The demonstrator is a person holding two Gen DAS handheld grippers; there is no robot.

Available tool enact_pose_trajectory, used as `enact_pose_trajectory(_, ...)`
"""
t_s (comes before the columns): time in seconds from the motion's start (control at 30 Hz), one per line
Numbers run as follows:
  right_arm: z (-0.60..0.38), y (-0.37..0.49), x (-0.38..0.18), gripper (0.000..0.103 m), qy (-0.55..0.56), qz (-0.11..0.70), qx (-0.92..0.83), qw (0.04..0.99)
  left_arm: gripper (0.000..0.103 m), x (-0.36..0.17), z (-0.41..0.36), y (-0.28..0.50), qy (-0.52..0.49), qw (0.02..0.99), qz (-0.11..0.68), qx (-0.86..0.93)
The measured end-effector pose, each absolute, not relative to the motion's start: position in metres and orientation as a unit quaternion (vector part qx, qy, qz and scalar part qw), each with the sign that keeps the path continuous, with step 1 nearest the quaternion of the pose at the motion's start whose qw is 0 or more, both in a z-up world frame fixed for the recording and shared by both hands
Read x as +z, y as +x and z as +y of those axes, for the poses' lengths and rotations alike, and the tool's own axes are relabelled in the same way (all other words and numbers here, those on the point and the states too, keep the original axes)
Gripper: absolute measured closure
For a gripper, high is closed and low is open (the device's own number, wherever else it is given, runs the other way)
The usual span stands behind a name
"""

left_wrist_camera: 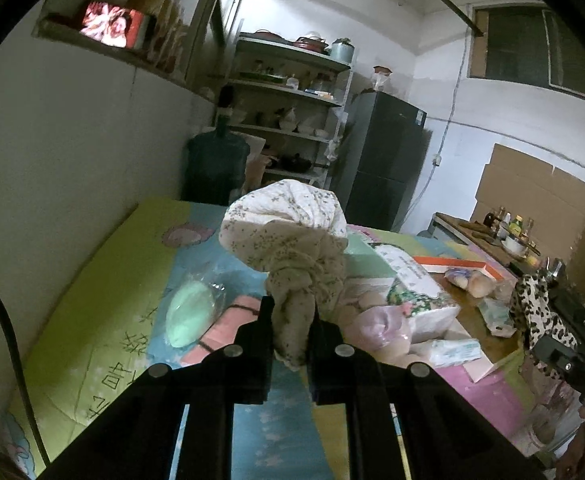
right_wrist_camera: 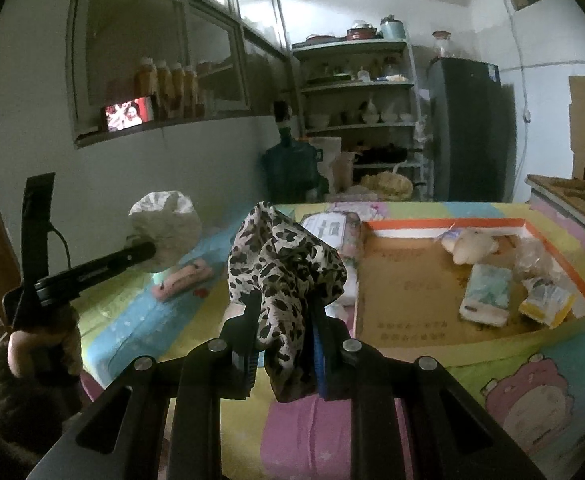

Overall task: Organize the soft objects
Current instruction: 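Carry the floral scrunchie with the left gripper while the right carries the leopard cloth to the box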

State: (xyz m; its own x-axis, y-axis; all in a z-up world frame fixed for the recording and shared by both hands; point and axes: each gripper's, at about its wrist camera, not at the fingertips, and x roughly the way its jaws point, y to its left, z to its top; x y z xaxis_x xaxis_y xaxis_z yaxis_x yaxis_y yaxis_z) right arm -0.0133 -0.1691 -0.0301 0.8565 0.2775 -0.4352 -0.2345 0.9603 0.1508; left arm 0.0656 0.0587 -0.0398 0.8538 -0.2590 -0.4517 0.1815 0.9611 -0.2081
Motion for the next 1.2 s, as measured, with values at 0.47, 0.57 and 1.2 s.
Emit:
enact_pose_trajectory(0.47,-0.191,-0.018,-0.018,0.081,0.050,0.212,0.113,0.969,0.089,-0.020,0.007,0.071,-0.041,0.959,0.239,-0.150)
enact_pose_trajectory(0.57,-0.199,-0.017,-0.015,0.081,0.051,0.209,0.106,0.971,0.089,-0.017,-0.008,0.075,-0.033,0.956,0.239,-0.164)
enact_pose_trajectory(1.2,-0.258,-0.012,-0.007,0.081,0.079,0.180,0.036,0.980,0.089,-0.007,-0.111,0.093,-0.017,0.933,0.239,-0.270)
